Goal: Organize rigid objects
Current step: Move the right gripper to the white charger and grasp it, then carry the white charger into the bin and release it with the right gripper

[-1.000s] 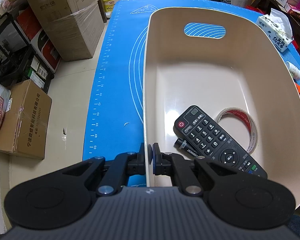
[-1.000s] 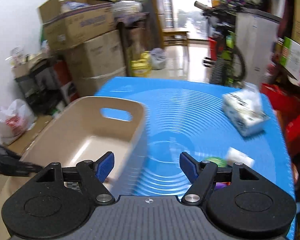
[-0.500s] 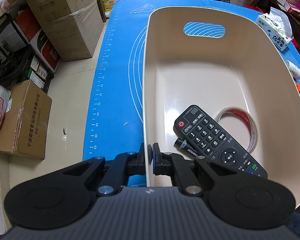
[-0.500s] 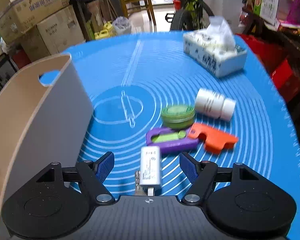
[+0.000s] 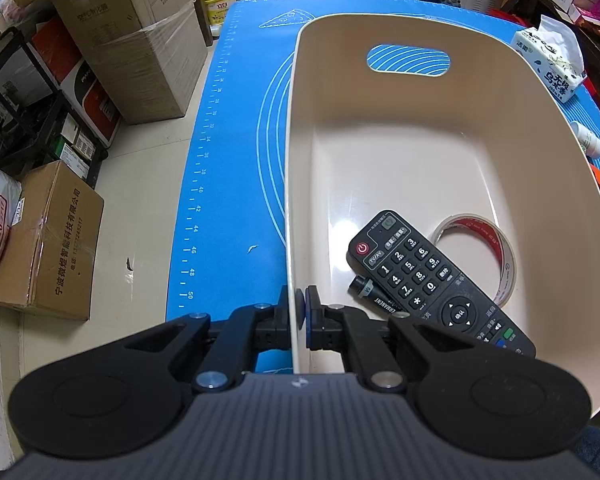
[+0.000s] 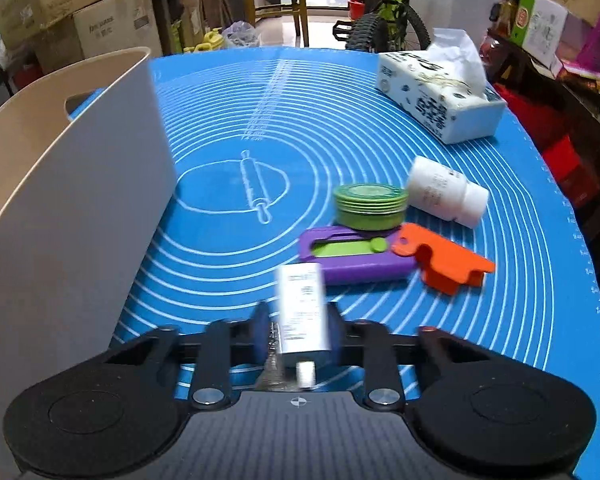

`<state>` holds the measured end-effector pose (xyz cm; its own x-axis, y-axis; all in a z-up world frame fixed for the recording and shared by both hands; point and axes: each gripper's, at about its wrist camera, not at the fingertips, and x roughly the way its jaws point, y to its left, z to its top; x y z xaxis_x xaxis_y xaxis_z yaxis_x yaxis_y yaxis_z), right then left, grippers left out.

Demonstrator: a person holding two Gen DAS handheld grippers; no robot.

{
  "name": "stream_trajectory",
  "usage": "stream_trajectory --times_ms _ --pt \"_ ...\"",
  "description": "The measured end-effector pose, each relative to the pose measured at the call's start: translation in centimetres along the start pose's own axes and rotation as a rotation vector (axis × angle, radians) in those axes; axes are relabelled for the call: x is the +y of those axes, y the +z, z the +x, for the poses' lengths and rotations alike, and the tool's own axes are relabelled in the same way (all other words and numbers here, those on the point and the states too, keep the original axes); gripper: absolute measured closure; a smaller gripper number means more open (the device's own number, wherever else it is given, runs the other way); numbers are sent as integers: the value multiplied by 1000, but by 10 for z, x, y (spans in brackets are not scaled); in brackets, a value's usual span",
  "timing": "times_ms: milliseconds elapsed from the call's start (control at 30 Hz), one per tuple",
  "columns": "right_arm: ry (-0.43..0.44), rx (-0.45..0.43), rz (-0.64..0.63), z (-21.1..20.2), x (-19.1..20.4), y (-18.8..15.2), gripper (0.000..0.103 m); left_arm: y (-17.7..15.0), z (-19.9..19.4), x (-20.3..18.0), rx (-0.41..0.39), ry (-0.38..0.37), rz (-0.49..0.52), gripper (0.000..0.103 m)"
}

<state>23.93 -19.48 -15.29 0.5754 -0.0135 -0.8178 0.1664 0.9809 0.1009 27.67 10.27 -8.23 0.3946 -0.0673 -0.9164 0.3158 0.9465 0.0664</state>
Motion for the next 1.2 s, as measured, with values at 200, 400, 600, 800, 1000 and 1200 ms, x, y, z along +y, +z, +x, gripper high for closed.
stream_trajectory --times_ms 200,400,600,800,1000,1200 --pt "27 -6 -14 -8 -10 -3 70 0 0 0 0 0 -1 97" --pt "107 -32 -9 -18 -23 -3 71 0 -1 2 0 2 -2 97" --pt "127 -35 7 -22 -31 -7 70 -1 -2 2 -2 2 -6 97" --pt "96 -51 12 -30 -32 -1 71 -1 -2 0 0 3 -2 97" --pt "89 -121 27 -58 -28 21 71 -1 -3 1 -1 -1 -10 97" --pt "121 -201 25 -91 -9 44 71 0 -3 1 -1 -1 -10 97"
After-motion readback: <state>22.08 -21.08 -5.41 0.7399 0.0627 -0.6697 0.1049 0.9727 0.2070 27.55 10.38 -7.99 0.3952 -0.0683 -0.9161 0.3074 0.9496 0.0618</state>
